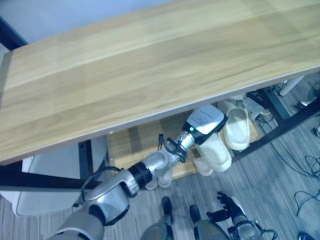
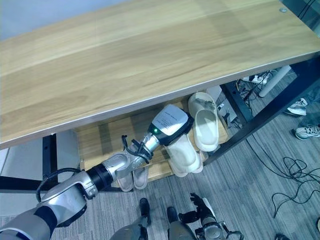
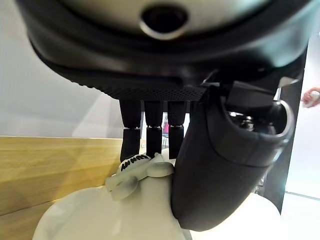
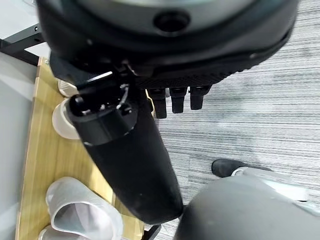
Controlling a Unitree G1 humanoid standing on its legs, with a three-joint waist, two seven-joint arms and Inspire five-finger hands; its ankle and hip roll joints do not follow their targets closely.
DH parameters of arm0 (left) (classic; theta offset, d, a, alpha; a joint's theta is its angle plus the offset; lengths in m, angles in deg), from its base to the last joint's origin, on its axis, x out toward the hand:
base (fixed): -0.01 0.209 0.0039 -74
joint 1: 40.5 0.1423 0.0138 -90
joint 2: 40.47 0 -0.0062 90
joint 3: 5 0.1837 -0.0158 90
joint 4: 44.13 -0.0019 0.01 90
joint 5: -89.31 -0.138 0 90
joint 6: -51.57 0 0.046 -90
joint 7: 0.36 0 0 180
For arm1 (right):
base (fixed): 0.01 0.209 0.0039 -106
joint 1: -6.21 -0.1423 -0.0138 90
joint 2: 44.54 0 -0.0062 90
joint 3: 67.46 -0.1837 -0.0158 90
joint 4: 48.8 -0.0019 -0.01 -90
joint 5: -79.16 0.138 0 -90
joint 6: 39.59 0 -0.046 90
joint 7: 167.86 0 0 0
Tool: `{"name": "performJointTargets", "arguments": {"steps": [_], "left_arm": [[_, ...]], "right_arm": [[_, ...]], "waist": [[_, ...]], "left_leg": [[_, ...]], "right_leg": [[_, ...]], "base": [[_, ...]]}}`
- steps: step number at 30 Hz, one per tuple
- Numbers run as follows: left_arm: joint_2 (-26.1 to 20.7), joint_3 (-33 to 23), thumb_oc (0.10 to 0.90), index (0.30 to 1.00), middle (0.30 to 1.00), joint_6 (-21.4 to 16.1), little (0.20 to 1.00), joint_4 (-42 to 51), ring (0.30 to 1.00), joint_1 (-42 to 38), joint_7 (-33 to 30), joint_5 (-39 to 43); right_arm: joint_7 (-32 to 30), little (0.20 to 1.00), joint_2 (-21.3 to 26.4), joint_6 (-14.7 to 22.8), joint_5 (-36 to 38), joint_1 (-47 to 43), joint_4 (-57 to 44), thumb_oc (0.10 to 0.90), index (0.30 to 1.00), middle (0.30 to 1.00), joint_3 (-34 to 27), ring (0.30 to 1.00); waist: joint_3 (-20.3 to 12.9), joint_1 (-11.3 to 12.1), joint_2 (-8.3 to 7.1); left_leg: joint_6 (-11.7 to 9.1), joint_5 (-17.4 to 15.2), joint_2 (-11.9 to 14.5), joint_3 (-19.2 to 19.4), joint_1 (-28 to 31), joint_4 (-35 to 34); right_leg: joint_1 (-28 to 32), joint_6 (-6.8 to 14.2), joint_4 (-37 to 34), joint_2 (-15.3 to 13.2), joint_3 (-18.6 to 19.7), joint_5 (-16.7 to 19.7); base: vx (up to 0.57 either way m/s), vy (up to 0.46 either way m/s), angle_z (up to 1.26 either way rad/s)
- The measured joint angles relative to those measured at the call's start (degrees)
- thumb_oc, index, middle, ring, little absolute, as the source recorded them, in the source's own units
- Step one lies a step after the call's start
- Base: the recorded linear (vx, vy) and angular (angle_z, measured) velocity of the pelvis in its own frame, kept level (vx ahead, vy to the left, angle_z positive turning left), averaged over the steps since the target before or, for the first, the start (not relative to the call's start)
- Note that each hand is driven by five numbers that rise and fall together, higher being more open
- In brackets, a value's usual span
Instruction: Arrange the slippers neatly on the shoe rack.
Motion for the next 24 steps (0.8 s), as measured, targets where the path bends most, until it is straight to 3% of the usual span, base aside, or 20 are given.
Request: {"name": "performJointTargets", "arguments": {"steps": [15, 17, 24], "left_arm": [[-0.18, 0.24, 0.4, 0.3, 0.3, -0.93, 0.3, 1.18, 0.3, -0.36, 0.09, -0.03], [-0.21, 0.24, 0.8, 0.9, 0.9, -0.93, 0.9, 1.44, 0.9, -0.36, 0.17, -0.03], [-0.59, 0.11, 0.8, 0.9, 0.9, -0.85, 0.9, 1.96, 0.9, -0.36, 0.69, 0.79]], "right_arm": [[1.85, 0.9, -0.19, 1.37, 2.37, -0.07, 2.26, 0.8, 0.9, 0.9, -0.95, 0.9], [1.84, 0.9, -0.22, 1.35, 2.37, -0.06, 2.26, 0.8, 0.9, 0.9, -0.94, 0.9], [1.83, 0.9, -0.32, 1.05, 2.44, -0.05, 2.22, 0.8, 0.9, 0.9, -0.95, 0.9]], "waist": [[0.13, 0.97, -0.34], [0.13, 1.05, -0.35], [0.09, 0.96, -0.4]], "left_leg": [[0.12, 0.27, -0.02, -1.84, 0.01, 0.01], [0.12, 0.27, -0.05, -1.86, -0.08, 0.01], [0.13, 0.27, -0.06, -1.81, -0.12, 0.02]], "right_leg": [[1.75, -0.29, -1.77, 0.08, -2.0, 0.3], [1.78, -0.27, -1.88, 0.06, -2.01, 0.31], [1.84, -0.28, -2.28, 0.01, -2.0, 0.43]], "base": [[0.01, 0.002, 0.07], [0.0, 0.0, 0.0], [0.0, 0.0, 0.0]]}}
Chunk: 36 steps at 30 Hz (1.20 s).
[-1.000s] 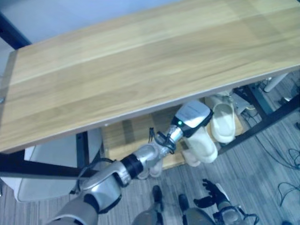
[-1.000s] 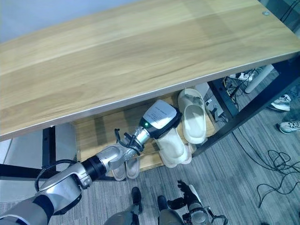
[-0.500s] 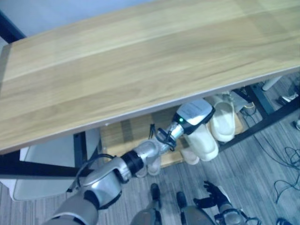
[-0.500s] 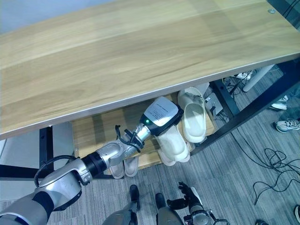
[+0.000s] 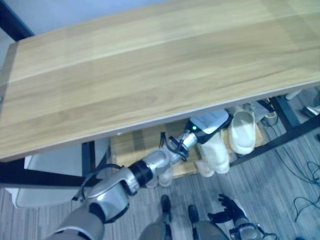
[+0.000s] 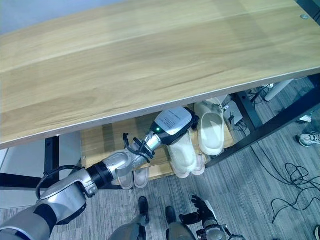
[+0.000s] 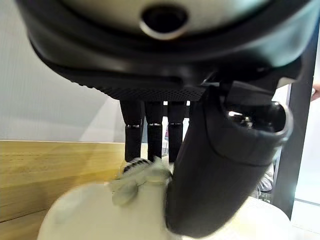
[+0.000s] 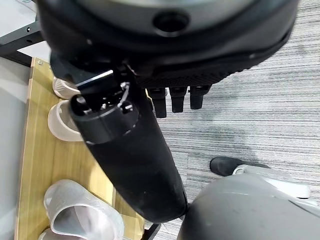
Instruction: Arrange the slippers neatly on the shoe rack.
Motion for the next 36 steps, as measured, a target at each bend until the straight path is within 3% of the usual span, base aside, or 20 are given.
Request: {"name": "performJointTargets", "arguments": {"steps": [4, 26, 32, 36], "left_arm": [[0.13, -0.07, 0.8, 0.9, 0.9, -0.02, 0.9, 0.64, 0.9, 0.01, 1.53, 3.75], [-2.37, -0.3, 0.8, 0.9, 0.9, -0.11, 0.9, 1.15, 0.9, 1.2, 2.28, 3.77], [-3.19, -0.29, 0.8, 0.9, 0.9, -0.55, 0.9, 1.43, 0.9, 1.75, 4.47, 4.2], [-4.5, -2.51, 0.8, 0.9, 0.9, -0.57, 0.9, 6.35, 0.9, 3.39, 5.78, 6.45]], "right_arm": [[0.03, 0.9, -0.09, -0.24, -0.04, 0.03, -0.52, 0.8, 0.9, 0.9, 0.01, 0.9], [1.48, 0.9, -1.59, -2.07, -0.14, -0.14, 2.12, 0.8, 0.9, 0.9, -0.45, 0.9], [1.69, 0.9, -1.8, -2.53, -0.14, 0.07, 4.49, 0.8, 0.9, 0.9, -0.67, 0.9], [2.17, 0.9, -1.94, -2.77, -0.13, 0.6, 4.55, 0.8, 0.9, 0.9, -0.98, 0.9]], "waist": [[-0.04, -0.05, -0.12], [-0.43, -0.61, -0.12], [-2.76, -0.35, 0.88], [-3.65, -0.04, 1.05]], "left_leg": [[0.05, 0.03, -0.03, 0.06, 0.24, 0.0], [0.1, 0.06, 0.02, 0.08, 4.22, -0.01], [0.11, 0.05, 0.05, 0.06, 4.27, -0.02], [0.17, 0.09, 0.07, -0.02, 4.41, -0.02]], "right_leg": [[0.35, 0.02, -0.07, -0.03, 0.15, 0.03], [4.79, -0.14, -1.26, -0.05, 0.32, 0.93], [4.85, -0.15, -1.34, -0.01, 0.3, 1.08], [5.09, -0.16, -1.41, 0.01, 0.15, 1.14]], "base": [[0.0, 0.0, 0.0], [0.0, 0.0, 0.0], [0.0, 0.0, 0.0], [0.0, -0.001, 0.01]]}}
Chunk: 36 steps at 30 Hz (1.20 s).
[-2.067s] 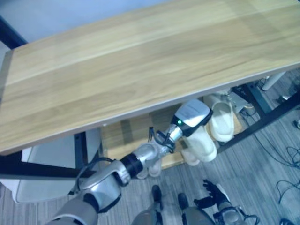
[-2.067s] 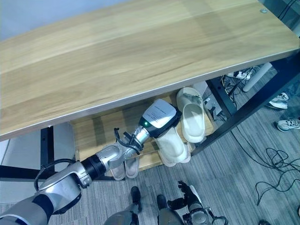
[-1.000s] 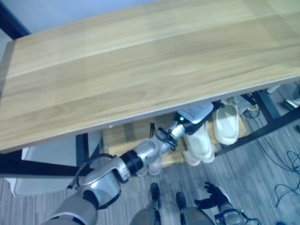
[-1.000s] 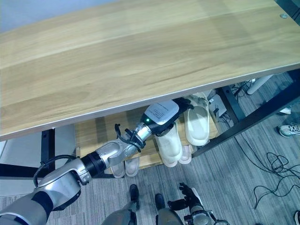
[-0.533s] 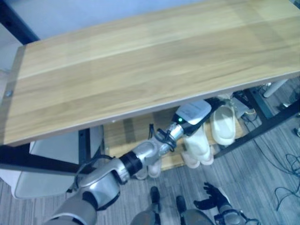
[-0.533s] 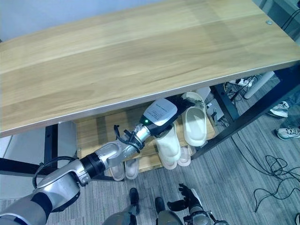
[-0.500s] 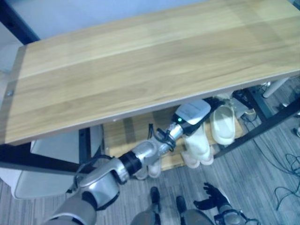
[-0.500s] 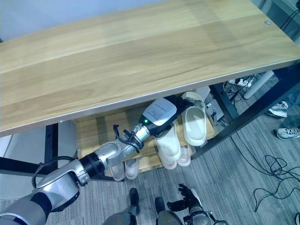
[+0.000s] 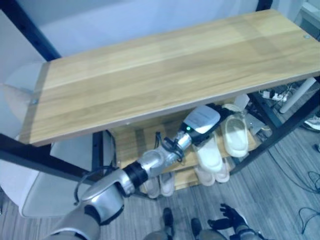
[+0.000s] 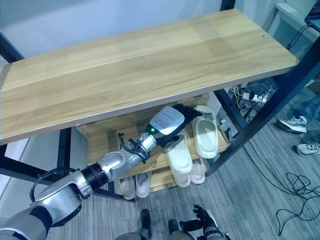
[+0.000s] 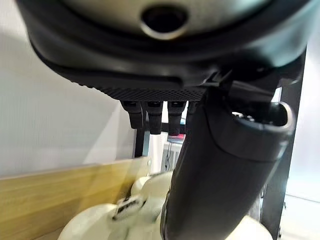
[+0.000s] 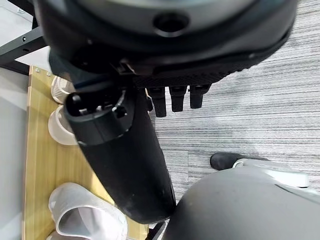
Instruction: Arrange the slippers neatly on the shoe rack.
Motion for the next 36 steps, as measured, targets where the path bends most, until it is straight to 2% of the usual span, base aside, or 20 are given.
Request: {"name": "performJointTargets", "arguments": {"steps": [2, 6, 9, 15, 18, 21, 28, 36], "left_arm": [[-2.11, -3.2, 0.8, 0.9, 0.9, -0.91, 0.9, 6.81, 0.9, 1.68, 1.09, 3.44], [-3.78, -9.2, 0.8, 0.9, 0.9, -2.07, 0.9, 13.27, 0.9, 3.98, 1.68, 8.25], [-4.71, -11.5, 0.8, 0.9, 0.9, -2.3, 0.9, 15.57, 0.9, 7.48, 2.6, 10.68], [-3.23, -10.02, 0.8, 0.9, 0.9, -1.71, 0.9, 9.35, 0.9, 14.46, 5.24, 10.79], [-1.6, -8.14, 0.8, 0.9, 0.9, 0.22, 0.9, 4.14, 0.9, 19.3, 8.43, 10.83], [-0.3, -6.56, 0.8, 0.9, 0.9, 0.6, 0.9, 1.54, 0.9, 22.03, 9.67, 10.92], [0.45, -6.54, 0.8, 0.9, 0.9, 0.57, 0.9, -0.3, 0.9, 22.35, 9.45, 12.98], [0.68, -6.45, 0.8, 0.9, 0.9, 0.57, 0.9, -0.28, 0.9, 22.37, 9.8, 14.95]], "right_arm": [[0.3, 0.9, -0.2, -0.43, 0.01, 0.74, -0.01, 0.8, 0.9, 0.9, -1.04, 0.9], [0.49, 0.9, -0.56, -0.83, -0.03, 1.61, 0.07, 0.8, 0.9, 0.9, -1.59, 0.9], [0.47, 0.9, -0.56, -1.78, -0.03, 2.0, 1.36, 0.8, 0.9, 0.9, -1.79, 0.9], [0.42, 0.9, -0.56, -1.99, -0.04, 1.82, 1.9, 0.8, 0.9, 0.9, -1.74, 0.9], [0.35, 0.9, -0.54, -2.28, -0.07, 1.84, 1.9, 0.8, 0.9, 0.9, -1.67, 0.9], [0.31, 0.9, -0.4, -2.62, -0.22, 1.75, 1.9, 0.8, 0.9, 0.9, -1.28, 0.9], [-0.14, 0.9, -0.51, -2.67, -1.68, 1.64, 1.88, 0.8, 0.9, 0.9, -1.3, 0.9], [-0.42, 0.9, -1.11, -2.91, -1.85, 1.59, 2.01, 0.8, 0.9, 0.9, -1.3, 0.9]], "waist": [[-0.01, 0.13, 0.0], [-1.28, 1.25, 0.41], [-2.75, 1.93, 0.94], [-3.04, 2.5, 1.25], [-3.03, 2.87, 1.24], [-3.0, 3.4, 1.18], [-2.99, 3.34, 0.95], [-3.08, 3.31, 0.01]], "left_leg": [[0.07, 0.06, -0.06, -0.34, 0.57, 0.0], [0.02, 0.01, -0.1, -1.53, 1.0, -0.02], [-0.02, -0.02, -0.1, -2.04, 1.05, -0.03], [-0.1, -0.04, -0.14, -3.02, 0.98, -0.03], [-0.1, 0.28, -0.16, -3.09, 0.89, -0.02], [-0.14, 0.3, -0.18, -3.47, 0.86, -0.02], [-0.22, 0.37, -0.17, -3.76, 0.88, -0.03], [-0.2, 0.38, -0.18, -3.75, 0.89, -0.02]], "right_leg": [[0.88, 0.01, -0.4, -0.01, -0.35, 0.01], [1.9, -0.04, -0.95, 0.08, -1.58, 0.04], [2.06, -0.08, -1.22, 0.15, -1.97, 0.06], [2.43, -0.47, -1.61, 0.3, -2.86, 0.3], [2.66, -0.6, -1.82, 0.29, -2.97, 0.4], [2.65, -0.6, -2.02, 0.29, -3.22, 0.4], [2.72, -0.6, -1.94, 0.37, -3.72, 0.4], [2.73, -0.57, -1.92, 0.34, -3.69, 0.38]], "base": [[-0.01, 0.0, 0.08], [-0.02, 0.005, 0.16], [-0.02, 0.007, 0.1], [-0.01, 0.003, 0.07], [-0.02, 0.004, 0.01], [-0.01, 0.001, 0.05], [0.0, 0.0, 0.02], [0.0, 0.0, 0.0]]}}
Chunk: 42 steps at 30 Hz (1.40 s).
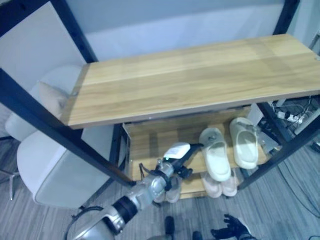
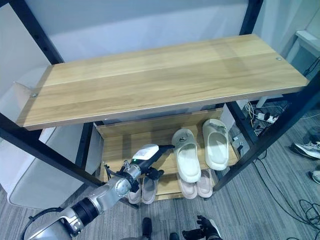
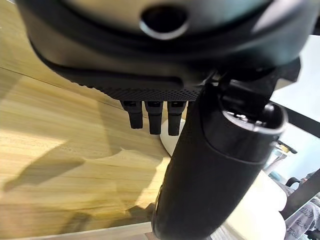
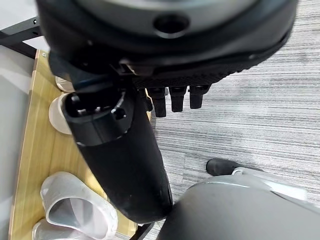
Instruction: Arrange the slippers neatly on the shoe rack.
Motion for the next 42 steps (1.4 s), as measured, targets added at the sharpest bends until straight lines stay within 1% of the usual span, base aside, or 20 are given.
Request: {"name": "performJointTargets", "arguments": {"steps": [9, 12, 14, 16, 21, 22, 23, 28, 34, 38, 42], "left_arm": [[2.19, 0.09, 0.8, 0.9, 0.9, 0.0, 0.9, 0.28, 0.9, 0.08, 3.62, 9.4], [2.78, 0.12, 0.8, 0.9, 0.9, 0.01, 0.9, 0.3, 0.9, 0.09, 3.76, 9.6], [3.4, 0.21, 0.8, 0.9, 0.9, 0.01, 0.9, 0.28, 0.9, 0.09, 3.75, 11.53], [4.12, 0.3, 0.8, 0.9, 0.9, 0.08, 0.9, -0.12, 0.9, 0.09, 3.72, 11.56], [6.97, 0.48, 0.8, 0.9, 0.9, -0.01, 0.9, -2.84, 0.9, 0.02, 1.51, 11.66], [7.92, 0.5, 0.8, 0.9, 0.9, -0.06, 0.9, -3.25, 0.9, -0.11, 1.09, 11.64], [8.5, 0.5, 0.8, 0.9, 0.9, -0.07, 0.9, -4.19, 0.9, -0.43, 0.91, 11.65], [10.92, 1.0, 0.8, 0.9, 0.9, -0.16, 0.9, -7.31, 0.9, -2.11, -0.67, 11.59], [11.01, 2.17, 0.8, 0.9, 0.9, -0.48, 0.9, -9.18, 0.9, -3.61, -2.41, 11.48], [11.14, 2.48, 0.8, 0.9, 0.9, -0.77, 0.9, -11.23, 0.9, -4.88, -3.04, 11.41], [11.5, 2.5, 0.8, 0.9, 0.9, -1.26, 0.9, -13.05, 0.9, -5.55, -4.31, 10.8]], "right_arm": [[0.03, 0.9, -0.02, -0.33, -0.32, -0.21, -0.01, 0.8, 0.9, 0.9, -0.02, 0.9], [0.03, 0.9, 0.02, -0.73, -0.32, -0.36, 0.14, 0.8, 0.9, 0.9, -0.04, 0.9], [0.04, 0.9, 0.04, -1.08, -0.32, -0.53, 0.29, 0.8, 0.9, 0.9, -0.04, 0.9], [0.05, 0.9, 0.18, -1.11, -0.31, -0.56, 0.29, 0.8, 0.9, 0.9, -0.04, 0.9], [0.04, 0.9, 0.98, -1.11, -0.28, -0.66, 0.32, 0.8, 0.9, 0.9, -0.01, 0.9], [0.03, 0.9, 1.09, -1.11, -0.28, -0.64, 0.34, 0.8, 0.9, 0.9, -0.01, 0.9], [0.03, 0.9, 1.09, -1.11, -0.28, -0.66, 0.37, 0.8, 0.9, 0.9, 0.0, 0.9], [-0.2, 0.9, 1.06, -1.08, -0.24, -0.7, 0.47, 0.8, 0.9, 0.9, 0.0, 0.9], [-0.47, 0.9, 1.06, -0.87, -0.24, -1.47, 1.98, 0.8, 0.9, 0.9, 0.01, 0.9], [-0.49, 0.9, 0.97, -0.95, -0.25, -2.26, 2.68, 0.8, 0.9, 0.9, 0.1, 0.9], [-0.81, 0.9, 0.75, -0.94, -0.26, -2.3, 2.74, 0.8, 0.9, 0.9, 0.1, 0.9]], "waist": [[-0.01, -0.22, 0.1], [-0.01, -0.23, 0.29], [-0.01, -0.23, 0.45], [0.02, -0.2, 0.68], [0.07, -0.21, 2.06], [0.07, -0.3, 2.21], [0.05, -0.3, 2.25], [0.14, -0.35, 2.13], [0.49, -0.61, 1.6], [0.61, -1.5, 1.33], [0.64, -1.53, 0.89]], "left_leg": [[-0.02, -0.01, 0.02, 0.39, 0.07, 0.0], [-0.09, -0.07, 0.02, 0.68, 0.21, -0.01], [-0.12, -0.09, 0.03, 0.65, 0.23, 0.0], [-0.14, -0.1, 0.03, 0.64, 0.32, 0.0], [-0.18, -0.13, 0.05, 0.7, 0.36, 0.0], [-0.67, -0.55, 0.1, 0.71, 0.37, -0.01], [-0.67, -0.61, 0.11, 0.71, 0.41, -0.02], [-0.74, -0.87, 0.12, 0.79, 0.42, -0.02], [-0.58, -0.99, 0.06, 0.92, 0.44, -0.02], [-0.31, -1.19, 0.05, 0.98, 0.44, -0.02], [-0.09, -1.54, 0.06, 1.31, 0.37, -0.02]], "right_leg": [[-0.08, 0.01, -0.02, -0.06, 0.75, -0.01], [0.0, 0.01, -0.03, -0.08, 0.83, -0.02], [0.06, 0.02, -0.07, -0.08, 0.9, -0.04], [0.14, 0.02, -0.06, -0.07, 0.92, -0.05], [0.04, -0.02, 0.14, -0.06, 0.91, -0.03], [0.01, -0.01, 0.17, -0.03, 0.96, -0.08], [0.01, -0.02, 0.21, -0.02, 0.95, -0.07], [-0.07, -0.04, 0.35, -0.03, 1.04, -0.11], [-0.08, 0.0, 0.33, -0.11, 1.08, -0.13], [-0.16, 0.0, 0.43, -0.13, 1.13, -0.13], [-0.7, 0.07, 0.65, -0.2, 1.71, -0.32]], "base": [[0.0, 0.0, -0.01], [0.02, -0.014, -0.05], [0.02, -0.02, 0.01], [0.0, 0.0, 0.0], [0.03, -0.02, -0.01], [0.0, 0.0, 0.0], [0.0, 0.0, 0.0], [0.04, -0.022, -0.01], [0.03, -0.015, -0.01], [0.01, -0.003, 0.0], [0.03, -0.008, -0.06]]}}
